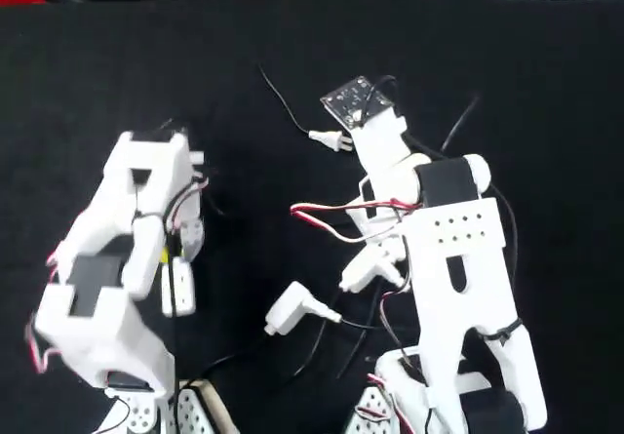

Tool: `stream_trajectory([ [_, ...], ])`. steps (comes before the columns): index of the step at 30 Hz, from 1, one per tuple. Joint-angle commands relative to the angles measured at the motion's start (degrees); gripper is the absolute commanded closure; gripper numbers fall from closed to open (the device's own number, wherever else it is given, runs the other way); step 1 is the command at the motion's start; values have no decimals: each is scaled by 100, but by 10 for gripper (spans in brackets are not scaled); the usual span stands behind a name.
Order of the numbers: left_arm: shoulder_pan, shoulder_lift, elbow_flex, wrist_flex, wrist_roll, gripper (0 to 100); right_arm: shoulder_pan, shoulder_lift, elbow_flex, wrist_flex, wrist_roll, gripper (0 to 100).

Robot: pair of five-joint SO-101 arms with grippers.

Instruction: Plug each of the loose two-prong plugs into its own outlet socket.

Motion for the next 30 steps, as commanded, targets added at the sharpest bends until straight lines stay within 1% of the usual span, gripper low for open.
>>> stream_trajectory([
  [1, -75, -1073, 752, -167, -369, 966, 79, -4, -4, -88, 26, 949],
  [3, -66, -1398, 989, -202, -624, 953, 79, -4, -4, -79, 26, 949],
  [5, -75, -1609, 1033, -202, -738, 895, 79, -4, -4, -70, 26, 949],
  [9, -66, -1829, 831, -378, -545, 802, 79, -4, 4, -62, 26, 949],
  [12, -31, -1837, 620, -624, -545, 772, 79, -4, 4, -53, 26, 949],
  [14, -31, -1864, 462, -571, -571, 761, 79, -4, 4, -53, 26, 949],
  [15, -31, -1881, 374, -457, -695, 759, 79, -4, 4, -53, 26, 949],
  [17, -31, -1890, 198, 18, -1081, 759, 79, -4, 4, -53, 26, 949],
  [20, -101, -1899, 31, 721, -1776, 762, 79, -4, 4, -53, 26, 949],
  [23, -303, -1899, -4, 1222, -2497, 762, 79, -4, 4, -53, 26, 948],
  [26, -576, -1925, 31, 1477, -2936, 764, 79, -4, 4, -62, 26, 947],
  [30, -1033, -2497, 207, 1521, -3587, 831, 79, -4, 4, -70, 26, 947],
])
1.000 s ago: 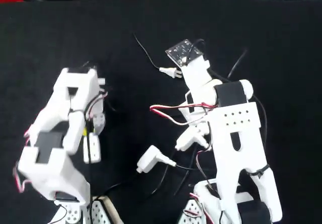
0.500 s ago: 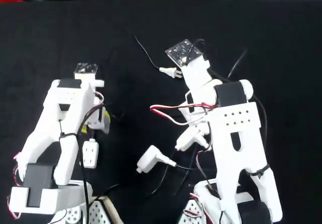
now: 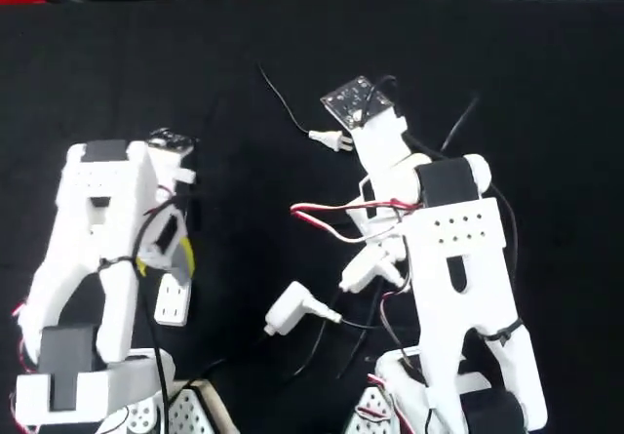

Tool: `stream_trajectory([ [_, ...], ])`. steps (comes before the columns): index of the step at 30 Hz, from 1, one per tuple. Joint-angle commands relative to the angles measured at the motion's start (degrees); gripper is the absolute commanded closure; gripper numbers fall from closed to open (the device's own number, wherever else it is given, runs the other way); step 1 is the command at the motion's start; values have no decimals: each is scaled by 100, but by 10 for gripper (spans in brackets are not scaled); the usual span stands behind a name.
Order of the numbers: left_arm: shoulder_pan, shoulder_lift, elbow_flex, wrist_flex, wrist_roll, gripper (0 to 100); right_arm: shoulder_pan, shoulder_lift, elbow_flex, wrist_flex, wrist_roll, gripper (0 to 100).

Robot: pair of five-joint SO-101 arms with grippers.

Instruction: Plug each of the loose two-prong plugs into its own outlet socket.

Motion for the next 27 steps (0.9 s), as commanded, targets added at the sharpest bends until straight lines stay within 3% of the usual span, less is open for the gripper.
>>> stream_trajectory([
  [1, -444, -826, -13, 141, -642, 851, 79, -4, 4, -70, 26, 947],
  [5, -963, -2189, 664, 88, -1530, 903, 79, -4, 4, -70, 26, 947],
  [9, -1279, -3279, 2009, -659, -2207, 902, 79, -4, 4, -53, 26, 947],
  [17, -1288, -4281, 4558, -2576, -1978, 902, 79, -4, 4, -53, 26, 948],
  [23, -558, -4721, 4875, -2708, -862, 902, 79, -4, 4, -70, 26, 948],
  [27, -136, -4879, 4760, -2708, -607, 902, 79, -4, 75, -97, 26, 948],
])
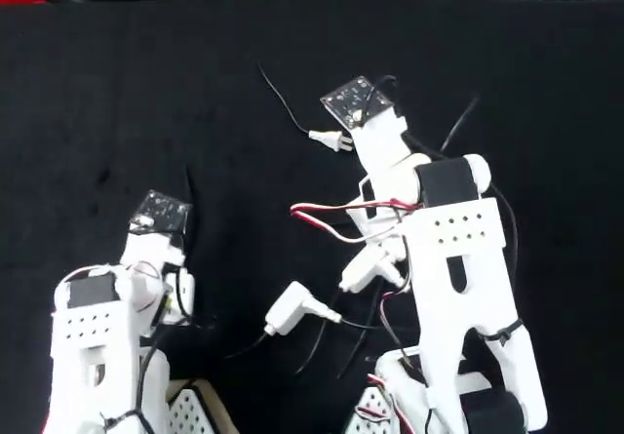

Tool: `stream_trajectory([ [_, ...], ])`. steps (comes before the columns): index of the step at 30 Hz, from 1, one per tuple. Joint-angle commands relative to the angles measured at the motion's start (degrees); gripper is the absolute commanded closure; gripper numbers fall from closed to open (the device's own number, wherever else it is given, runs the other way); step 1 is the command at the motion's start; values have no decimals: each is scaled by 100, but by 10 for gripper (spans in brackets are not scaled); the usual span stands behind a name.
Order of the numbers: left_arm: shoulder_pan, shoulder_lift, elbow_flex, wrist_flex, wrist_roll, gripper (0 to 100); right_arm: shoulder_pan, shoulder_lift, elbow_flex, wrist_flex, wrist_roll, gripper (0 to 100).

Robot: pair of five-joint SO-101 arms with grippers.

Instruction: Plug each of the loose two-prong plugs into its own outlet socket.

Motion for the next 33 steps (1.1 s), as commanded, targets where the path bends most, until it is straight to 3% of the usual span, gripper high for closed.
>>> stream_trajectory([
  [1, 453, -123, -154, -62, 316, 902, 79, -4, 40, -97, 26, 948],
  [11, 2580, -123, -312, -105, 1169, 902, 70, -4, 40, -97, 26, 948],
  [18, 3196, -123, -892, -105, 1345, 898, 70, -4, 40, -97, 26, 948],
  [23, 3503, -123, -1007, -105, 1301, 777, 70, -4, 31, -97, 26, 948],
  [26, 3415, -123, -1112, 9, 624, 770, 70, -4, 31, -97, 26, 947],
  [33, 2193, -149, -2132, 1257, -1864, 770, 70, -4, 31, -97, 26, 947],
])
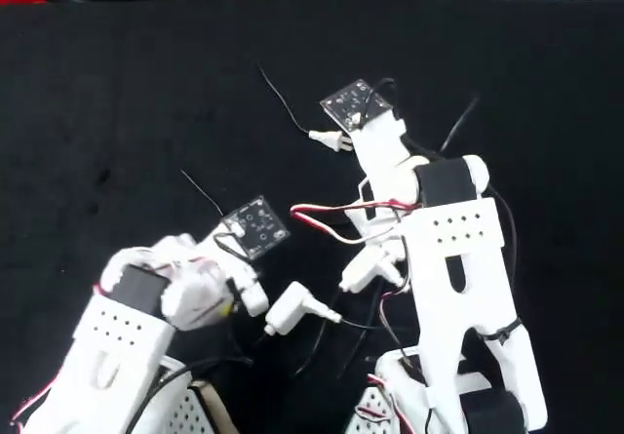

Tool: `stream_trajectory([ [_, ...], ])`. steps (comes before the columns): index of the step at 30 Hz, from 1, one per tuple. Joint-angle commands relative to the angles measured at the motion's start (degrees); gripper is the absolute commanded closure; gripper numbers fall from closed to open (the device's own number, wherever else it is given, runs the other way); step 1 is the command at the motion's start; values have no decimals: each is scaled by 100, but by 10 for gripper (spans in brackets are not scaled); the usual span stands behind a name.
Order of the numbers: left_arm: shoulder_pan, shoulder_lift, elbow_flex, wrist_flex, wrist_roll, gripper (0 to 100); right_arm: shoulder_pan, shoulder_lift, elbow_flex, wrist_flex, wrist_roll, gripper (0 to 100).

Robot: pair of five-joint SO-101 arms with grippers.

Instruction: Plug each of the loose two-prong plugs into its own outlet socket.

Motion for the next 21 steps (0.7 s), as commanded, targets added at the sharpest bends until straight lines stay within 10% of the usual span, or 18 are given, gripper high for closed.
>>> stream_trajectory([
  [1, -681, -123, -708, 484, -1336, 770, 70, -13, -40, -97, 26, 947],
  [4, -1042, -123, -989, 484, -1626, 770, 70, -13, -40, -97, 26, 947],
  [9, -163, -97, -927, -105, -176, 770, 70, -13, -48, -105, 26, 947],
  [14, 910, -70, -251, -1495, 985, 770, 70, -4, -40, -105, 26, 947],
  [21, 646, -70, 1640, -3323, 1626, 766, 70, 22, -13, -220, 26, 948],
])
